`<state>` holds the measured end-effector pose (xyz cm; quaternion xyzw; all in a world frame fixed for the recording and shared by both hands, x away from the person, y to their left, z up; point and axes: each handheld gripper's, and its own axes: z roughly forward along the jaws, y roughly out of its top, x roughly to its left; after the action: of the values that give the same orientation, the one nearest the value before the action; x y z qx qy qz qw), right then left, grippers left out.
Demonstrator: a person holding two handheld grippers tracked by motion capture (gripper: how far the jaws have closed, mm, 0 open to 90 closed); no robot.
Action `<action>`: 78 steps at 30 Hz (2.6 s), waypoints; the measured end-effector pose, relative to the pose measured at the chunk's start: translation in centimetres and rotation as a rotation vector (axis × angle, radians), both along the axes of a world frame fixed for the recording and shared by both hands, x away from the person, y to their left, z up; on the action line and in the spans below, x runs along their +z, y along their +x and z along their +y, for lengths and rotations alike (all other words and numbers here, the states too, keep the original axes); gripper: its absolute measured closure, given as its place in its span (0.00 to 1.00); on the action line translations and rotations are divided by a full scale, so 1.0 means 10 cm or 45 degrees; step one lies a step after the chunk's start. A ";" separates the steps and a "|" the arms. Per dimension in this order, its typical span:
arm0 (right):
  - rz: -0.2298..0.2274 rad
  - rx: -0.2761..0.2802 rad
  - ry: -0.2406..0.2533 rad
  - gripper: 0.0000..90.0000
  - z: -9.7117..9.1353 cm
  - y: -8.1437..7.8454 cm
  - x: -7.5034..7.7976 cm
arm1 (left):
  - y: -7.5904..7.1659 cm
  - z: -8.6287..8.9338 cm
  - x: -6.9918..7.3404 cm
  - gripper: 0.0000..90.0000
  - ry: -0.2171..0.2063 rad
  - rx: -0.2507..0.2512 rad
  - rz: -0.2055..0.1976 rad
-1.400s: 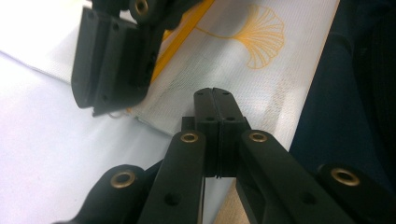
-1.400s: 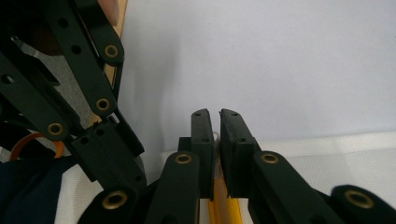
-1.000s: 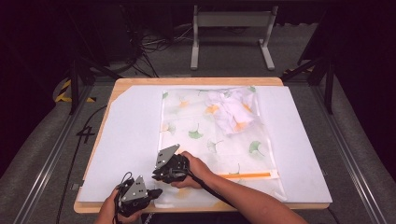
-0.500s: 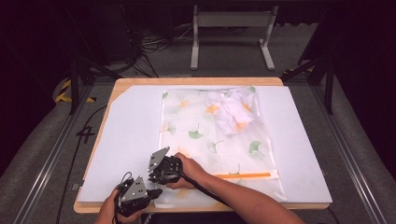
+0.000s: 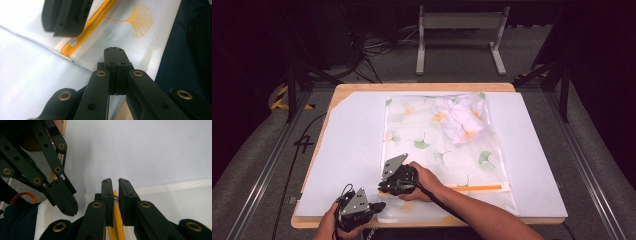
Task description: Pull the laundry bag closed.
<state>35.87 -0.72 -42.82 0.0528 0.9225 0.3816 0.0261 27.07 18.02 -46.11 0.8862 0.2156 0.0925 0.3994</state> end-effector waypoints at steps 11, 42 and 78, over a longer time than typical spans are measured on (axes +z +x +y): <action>0.074 -0.039 0.012 0.82 -0.16 0.05 -0.06 | 0.00 0.00 0.00 1.00 -0.005 -0.001 0.003; 0.211 -0.048 0.016 0.97 -0.07 0.09 -0.17 | 0.00 0.00 0.00 1.00 0.003 -0.002 0.002; 0.191 -0.191 0.059 1.00 -0.11 -0.09 -0.17 | 0.02 0.00 0.00 1.00 0.000 -0.005 0.010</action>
<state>34.96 -1.79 -44.56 0.1508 0.9061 0.3949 -0.0159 27.24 18.01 -46.10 0.8870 0.2154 0.0884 0.3987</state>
